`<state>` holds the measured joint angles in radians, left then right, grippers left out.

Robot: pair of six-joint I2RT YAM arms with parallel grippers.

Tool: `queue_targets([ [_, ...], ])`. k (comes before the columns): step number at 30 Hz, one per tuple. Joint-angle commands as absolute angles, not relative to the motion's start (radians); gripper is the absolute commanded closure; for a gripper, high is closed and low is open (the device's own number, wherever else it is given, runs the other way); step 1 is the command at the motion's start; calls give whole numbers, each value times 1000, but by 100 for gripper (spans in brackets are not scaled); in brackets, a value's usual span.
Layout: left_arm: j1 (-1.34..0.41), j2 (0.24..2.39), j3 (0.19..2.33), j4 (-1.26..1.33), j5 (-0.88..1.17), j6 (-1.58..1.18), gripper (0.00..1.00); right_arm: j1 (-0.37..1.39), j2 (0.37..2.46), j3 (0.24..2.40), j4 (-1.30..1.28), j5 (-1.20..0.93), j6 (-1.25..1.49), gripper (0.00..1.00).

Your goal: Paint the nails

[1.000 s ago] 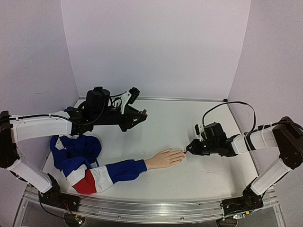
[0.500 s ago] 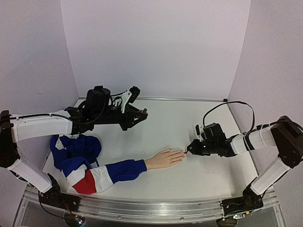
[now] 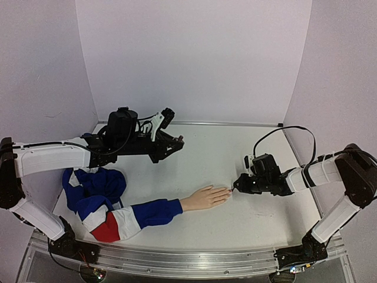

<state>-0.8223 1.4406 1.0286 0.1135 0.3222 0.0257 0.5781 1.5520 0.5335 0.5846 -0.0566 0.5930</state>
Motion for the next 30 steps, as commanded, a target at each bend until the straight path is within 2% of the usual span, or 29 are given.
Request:
queue_targets([
  [1, -827, 1428, 1080, 163, 337, 29, 100, 574, 1514, 528, 585, -20, 599, 100],
  [9, -827, 1420, 1072, 163, 336, 28, 100, 574, 1448, 501, 564, -61, 550, 100],
  [17, -827, 1414, 1068, 163, 337, 25, 100, 574, 1467, 507, 589, -148, 539, 100],
  [30, -827, 1411, 1068, 163, 336, 25, 100, 574, 1506, 510, 617, -109, 572, 100],
])
